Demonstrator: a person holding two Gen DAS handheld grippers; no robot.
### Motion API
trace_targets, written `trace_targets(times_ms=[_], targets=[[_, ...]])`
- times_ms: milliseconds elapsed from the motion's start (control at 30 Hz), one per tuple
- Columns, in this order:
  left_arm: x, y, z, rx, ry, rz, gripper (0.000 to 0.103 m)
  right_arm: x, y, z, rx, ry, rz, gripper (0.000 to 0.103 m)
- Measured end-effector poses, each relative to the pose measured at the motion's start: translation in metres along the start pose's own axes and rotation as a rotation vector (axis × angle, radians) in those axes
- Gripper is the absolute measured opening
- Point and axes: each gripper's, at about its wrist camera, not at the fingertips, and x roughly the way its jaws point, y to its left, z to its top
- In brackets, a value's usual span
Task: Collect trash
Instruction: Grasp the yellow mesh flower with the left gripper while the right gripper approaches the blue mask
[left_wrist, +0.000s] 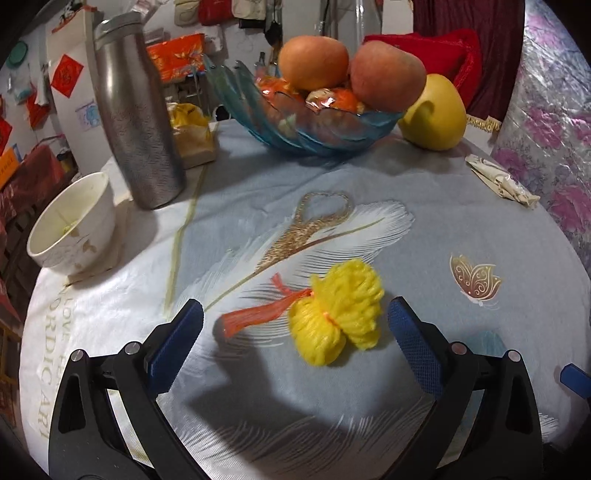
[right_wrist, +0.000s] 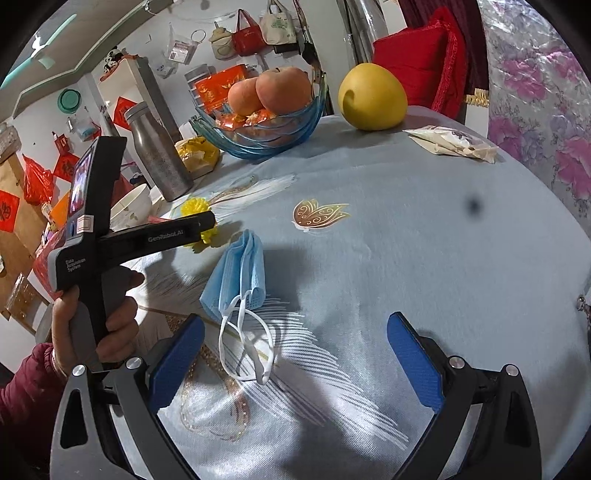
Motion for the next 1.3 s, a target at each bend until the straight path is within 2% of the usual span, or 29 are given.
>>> trace_targets(times_ms=[67, 100, 133, 167, 267, 367, 533, 633, 867, 1133, 1300], targets=[[0.002, -0.003, 0.001, 0.017, 0.006, -0.006, 0.092, 0.000, -0.001, 0.001, 0.005, -0.002, 0.001, 0.097], [0.003, -0.005, 0.001, 0.031, 0.008, -0.016, 0.075, 0.000, -0.002, 0.001, 0.009, -0.006, -0.001, 0.097], [0.006, -0.006, 0.000, 0.044, 0.030, -0.046, 0.050, 0.000, -0.002, 0.001, 0.012, -0.008, -0.001, 0.097], [0.008, -0.007, -0.002, 0.050, 0.048, -0.056, 0.043, -0.001, -0.003, 0.000, 0.014, -0.010, -0.002, 0.097], [0.000, -0.002, -0.003, 0.025, 0.009, -0.078, 0.041, 0.000, -0.004, 0.001, 0.016, -0.012, -0.003, 0.097], [-0.011, 0.006, -0.009, -0.003, -0.025, -0.064, 0.040, 0.000, -0.005, 0.002, 0.022, -0.010, 0.000, 0.097], [-0.034, 0.014, -0.023, -0.015, -0.078, 0.019, 0.040, 0.000, -0.007, 0.002, 0.029, -0.012, -0.002, 0.097], [-0.060, 0.020, -0.036, -0.013, -0.143, 0.086, 0.040, 0.000, -0.007, 0.003, 0.022, -0.018, -0.008, 0.097], [-0.106, 0.037, -0.059, -0.040, -0.237, 0.179, 0.040, -0.003, -0.004, 0.002, 0.009, -0.034, -0.015, 0.097], [-0.127, 0.048, -0.075, -0.070, -0.268, 0.213, 0.041, -0.014, 0.008, 0.005, -0.015, -0.092, -0.016, 0.097], [-0.132, 0.050, -0.078, -0.076, -0.288, 0.231, 0.041, -0.016, 0.035, 0.023, -0.073, -0.106, 0.003, 0.097]])
